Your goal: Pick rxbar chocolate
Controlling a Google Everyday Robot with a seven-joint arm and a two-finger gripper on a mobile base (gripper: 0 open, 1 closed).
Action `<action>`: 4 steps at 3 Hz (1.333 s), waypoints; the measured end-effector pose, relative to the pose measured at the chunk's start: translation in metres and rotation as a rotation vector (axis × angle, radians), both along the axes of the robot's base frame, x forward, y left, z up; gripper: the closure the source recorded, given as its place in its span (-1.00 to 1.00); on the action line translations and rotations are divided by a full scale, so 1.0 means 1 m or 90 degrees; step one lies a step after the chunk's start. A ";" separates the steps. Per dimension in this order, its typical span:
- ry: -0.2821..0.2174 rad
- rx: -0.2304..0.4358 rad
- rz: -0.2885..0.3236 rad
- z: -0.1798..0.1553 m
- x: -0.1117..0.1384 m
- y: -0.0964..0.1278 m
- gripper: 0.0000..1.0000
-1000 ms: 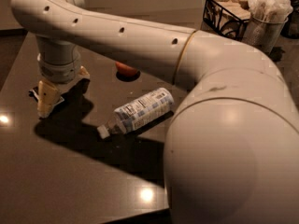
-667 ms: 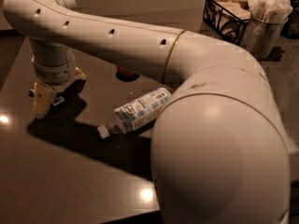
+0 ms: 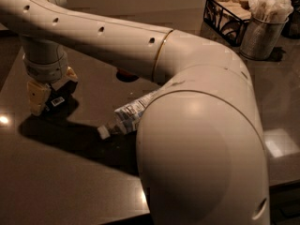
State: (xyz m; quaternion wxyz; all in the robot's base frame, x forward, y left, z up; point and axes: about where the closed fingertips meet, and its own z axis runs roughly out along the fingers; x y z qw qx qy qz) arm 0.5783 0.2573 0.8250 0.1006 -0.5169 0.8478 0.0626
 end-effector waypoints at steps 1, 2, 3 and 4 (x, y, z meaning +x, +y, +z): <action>0.000 0.000 0.000 0.007 0.000 0.000 0.30; 0.000 0.000 0.000 0.017 0.000 0.000 0.78; 0.000 0.000 0.000 0.021 0.000 0.000 1.00; -0.029 0.022 0.026 0.052 -0.001 -0.006 1.00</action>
Offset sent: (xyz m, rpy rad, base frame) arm -0.0061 0.0028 0.0409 0.0136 -0.0682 0.0033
